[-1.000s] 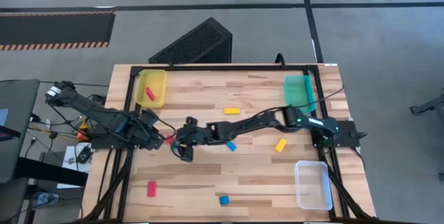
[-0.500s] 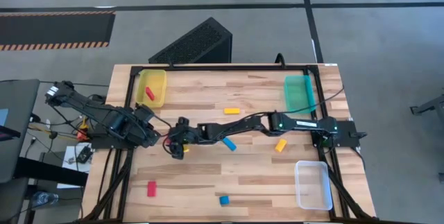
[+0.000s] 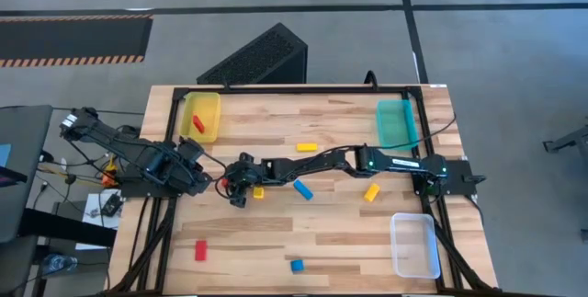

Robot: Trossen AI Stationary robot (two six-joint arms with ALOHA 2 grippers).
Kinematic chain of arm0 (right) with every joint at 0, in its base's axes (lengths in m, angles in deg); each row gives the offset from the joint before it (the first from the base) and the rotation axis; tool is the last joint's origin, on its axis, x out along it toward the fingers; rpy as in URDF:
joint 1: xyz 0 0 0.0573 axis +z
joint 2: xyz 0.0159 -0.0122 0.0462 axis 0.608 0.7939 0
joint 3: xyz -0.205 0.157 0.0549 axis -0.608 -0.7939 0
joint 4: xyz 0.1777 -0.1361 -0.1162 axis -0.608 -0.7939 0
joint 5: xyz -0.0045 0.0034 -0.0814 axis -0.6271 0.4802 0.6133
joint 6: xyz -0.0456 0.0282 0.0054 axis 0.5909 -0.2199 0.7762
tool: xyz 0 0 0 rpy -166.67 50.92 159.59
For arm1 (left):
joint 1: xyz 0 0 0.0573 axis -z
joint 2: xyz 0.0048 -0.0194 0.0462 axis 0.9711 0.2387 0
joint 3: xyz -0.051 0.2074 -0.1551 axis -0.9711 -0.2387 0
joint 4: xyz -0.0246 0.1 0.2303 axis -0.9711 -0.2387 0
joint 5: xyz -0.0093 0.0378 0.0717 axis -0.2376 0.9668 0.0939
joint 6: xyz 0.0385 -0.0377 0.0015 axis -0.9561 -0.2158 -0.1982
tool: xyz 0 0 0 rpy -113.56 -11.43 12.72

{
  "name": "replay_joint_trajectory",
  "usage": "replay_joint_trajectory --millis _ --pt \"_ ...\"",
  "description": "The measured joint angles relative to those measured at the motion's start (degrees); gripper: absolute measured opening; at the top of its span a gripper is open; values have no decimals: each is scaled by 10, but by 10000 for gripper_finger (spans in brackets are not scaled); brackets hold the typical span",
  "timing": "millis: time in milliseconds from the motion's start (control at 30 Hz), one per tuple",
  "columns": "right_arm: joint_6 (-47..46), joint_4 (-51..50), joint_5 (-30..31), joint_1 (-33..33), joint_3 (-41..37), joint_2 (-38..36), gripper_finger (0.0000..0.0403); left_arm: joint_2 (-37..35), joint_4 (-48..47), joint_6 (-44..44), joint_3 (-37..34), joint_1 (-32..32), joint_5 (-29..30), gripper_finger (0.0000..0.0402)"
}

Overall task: Sort & place blocks by color
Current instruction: Put the top red block into the yellow bin

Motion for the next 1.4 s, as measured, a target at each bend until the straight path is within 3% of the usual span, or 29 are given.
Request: replay_joint_trajectory --millis 67,200,333,533,700,833,967,1100,1233,1400 --pt "-13 -14 -9 0 0 -7 122 0 -7 0 0 0 0 96" --pt "-55 -58 -4 -2 -2 -35 122 -12 -10 17 0 0 -23 96" --pt "-6 -118 57 -1 0 -86 122 -43 -4 53 0 0 -20 96" --pt "97 -230 95 -7 -1 -148 122 -106 28 78 0 0 62 96" --pt "68 -248 83 -35 -85 -185 122 -133 73 85 0 0 117 96" --pt "46 -190 75 -37 -214 -234 122 -132 79 93 0 0 119 105" --pt "0 -70 67 -26 -361 -340 122 -122 82 92 0 0 121 133" --pt "-26 38 47 -27 -494 -413 122 -119 153 17 0 0 119 169" --pt "38 80 22 -13 -537 -466 122 -119 241 -80 0 -14 97 198" --pt "129 69 79 9 -536 -484 122 -118 304 -168 0 -84 34 224"
